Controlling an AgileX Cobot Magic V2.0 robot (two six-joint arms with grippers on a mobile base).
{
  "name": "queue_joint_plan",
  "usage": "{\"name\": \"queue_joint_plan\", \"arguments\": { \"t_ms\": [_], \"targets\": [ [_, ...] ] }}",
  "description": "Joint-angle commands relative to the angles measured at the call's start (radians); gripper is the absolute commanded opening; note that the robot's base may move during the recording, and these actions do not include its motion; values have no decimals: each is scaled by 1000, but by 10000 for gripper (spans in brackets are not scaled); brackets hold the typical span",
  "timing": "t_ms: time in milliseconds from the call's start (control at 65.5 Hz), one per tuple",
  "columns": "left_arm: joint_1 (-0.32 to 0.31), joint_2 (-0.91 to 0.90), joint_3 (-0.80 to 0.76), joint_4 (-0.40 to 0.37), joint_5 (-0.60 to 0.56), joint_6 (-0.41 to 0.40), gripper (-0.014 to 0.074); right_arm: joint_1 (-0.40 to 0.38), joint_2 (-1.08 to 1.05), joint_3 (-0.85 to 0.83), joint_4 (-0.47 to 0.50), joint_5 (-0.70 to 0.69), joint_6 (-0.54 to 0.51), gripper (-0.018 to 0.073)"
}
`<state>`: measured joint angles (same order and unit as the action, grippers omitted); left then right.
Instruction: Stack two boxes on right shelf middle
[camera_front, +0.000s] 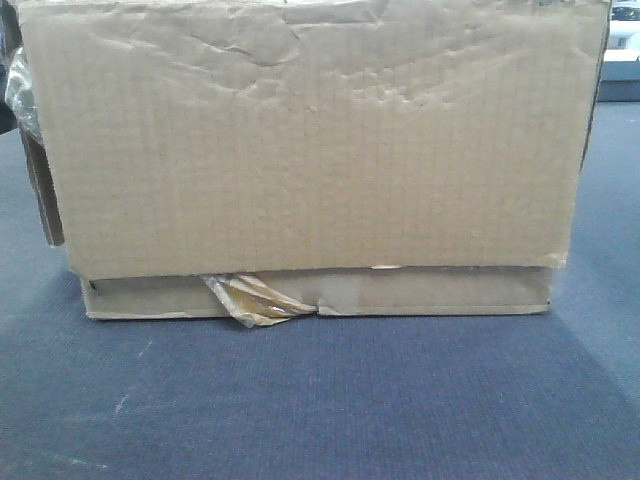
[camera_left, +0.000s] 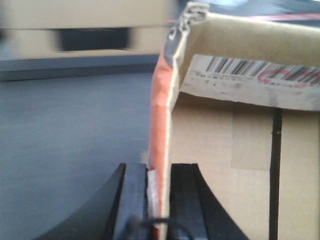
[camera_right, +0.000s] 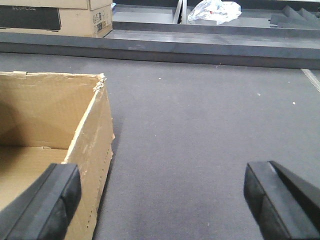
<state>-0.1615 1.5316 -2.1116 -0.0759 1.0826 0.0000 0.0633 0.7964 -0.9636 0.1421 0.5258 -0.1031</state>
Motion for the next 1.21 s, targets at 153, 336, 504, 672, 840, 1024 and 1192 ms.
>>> {"name": "queue_joint_plan", "arguments": {
  "t_ms": [153,336,504,672,840,1024,1192],
  "targets": [
    [-172,116,-7,4,-5,-85,-111,3,1,-8,11,-24,0,561],
    [-189,227,-7,-2,6,-137,-111,7,1,-8,10,-18,0,561],
    [-190,304,-7,0,43,-137,-111,7,1,-8,12,-11,0,561],
    [-190,349,-7,2,55,-137,-111,7,1,-8,12,-11,0,561],
    [-190,355,-7,15,55,-137,-109,7,1,-8,12,-11,0,561],
    [-190,355,-18,17,59,-137,153,7,1,-8,12,-11,0,561],
    [-190,345,-48,17,63,-137,523,7,1,-8,12,-11,0,561]
  ]
}}
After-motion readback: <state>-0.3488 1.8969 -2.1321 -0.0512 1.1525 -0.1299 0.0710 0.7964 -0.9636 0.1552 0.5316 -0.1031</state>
